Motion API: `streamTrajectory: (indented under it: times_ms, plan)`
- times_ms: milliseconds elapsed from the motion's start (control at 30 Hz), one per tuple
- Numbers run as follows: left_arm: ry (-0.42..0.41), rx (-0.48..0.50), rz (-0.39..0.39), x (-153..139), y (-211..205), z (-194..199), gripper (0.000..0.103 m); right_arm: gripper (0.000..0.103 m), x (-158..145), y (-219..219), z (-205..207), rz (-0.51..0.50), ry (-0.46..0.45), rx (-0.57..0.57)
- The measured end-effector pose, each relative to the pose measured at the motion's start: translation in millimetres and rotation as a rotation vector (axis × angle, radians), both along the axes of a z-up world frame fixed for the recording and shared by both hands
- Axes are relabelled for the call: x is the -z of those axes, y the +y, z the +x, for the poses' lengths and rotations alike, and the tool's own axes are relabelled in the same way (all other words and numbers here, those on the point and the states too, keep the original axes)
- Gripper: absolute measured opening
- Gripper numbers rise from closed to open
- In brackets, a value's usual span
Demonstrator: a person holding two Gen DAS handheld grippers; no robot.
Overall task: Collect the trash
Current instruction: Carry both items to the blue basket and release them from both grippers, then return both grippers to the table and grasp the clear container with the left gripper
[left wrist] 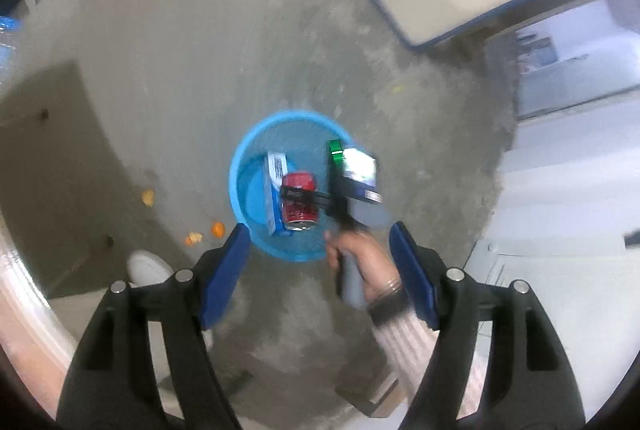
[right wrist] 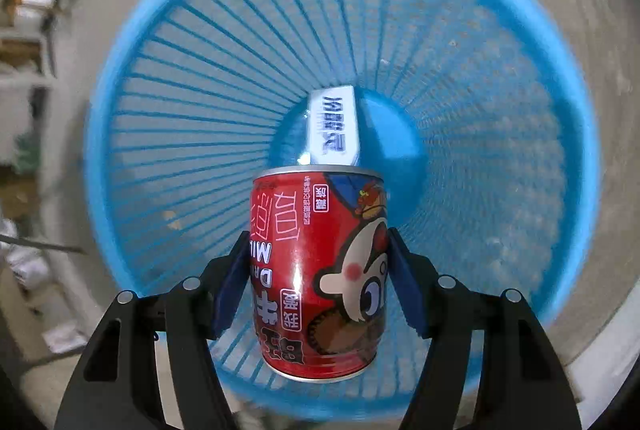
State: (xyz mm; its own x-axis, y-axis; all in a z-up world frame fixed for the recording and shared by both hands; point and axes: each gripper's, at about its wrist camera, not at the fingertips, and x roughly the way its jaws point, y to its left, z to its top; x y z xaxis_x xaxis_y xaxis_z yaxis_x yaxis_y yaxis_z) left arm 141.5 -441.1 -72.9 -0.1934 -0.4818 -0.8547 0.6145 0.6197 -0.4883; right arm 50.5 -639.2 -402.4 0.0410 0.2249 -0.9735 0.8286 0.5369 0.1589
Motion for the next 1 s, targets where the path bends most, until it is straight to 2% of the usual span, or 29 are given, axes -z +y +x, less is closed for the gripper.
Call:
streamTrajectory:
  times_ms: [100,200,267,367,500,667,767,867,1000]
  plan:
    - [-0.111,-0.021,-0.06,-48.2,57.8,-2.2,0.069,0.064,25.2,2.1,14.9,-0.03,0.079,-0.066]
    - [-0.197,-0.059,-0.09,-78.4,109.9,-8.5,0.069,0.064,46.7,6.1,21.9,-0.051,0.139,-0.122]
    - [-0.214,-0.079,-0.103,-88.1,137.5,-12.3,0.069,0.064,56.5,5.5,21.6,-0.05,0.172,-0.126]
    - [-0.235,-0.128,-0.109,-95.3,181.7,-18.3,0.07,0.064,46.4,6.3,17.2,-0.038,0.119,-0.087]
    - [-0.244,-0.205,-0.12,-94.9,227.6,-28.1,0.07,0.065,-10.3,2.2,2.3,-0.077,-0.018,-0.045]
    - [-0.231,-0.283,-0.161,-93.4,267.3,-29.1,0.07,0.066,-94.5,11.4,-43.2,-0.126,-0.187,0.026]
    - [-0.247,-0.329,-0.183,-89.9,290.7,-29.9,0.07,0.066,-145.9,32.1,-82.1,-0.135,-0.298,0.076]
    - [-0.304,-0.381,-0.175,-91.7,318.3,-31.2,0.07,0.066,-180.5,52.7,-100.4,-0.158,-0.361,0.091]
    - [-0.364,-0.444,-0.176,-93.7,358.9,-28.5,0.07,0.066,-233.9,105.1,-111.1,-0.176,-0.471,0.054]
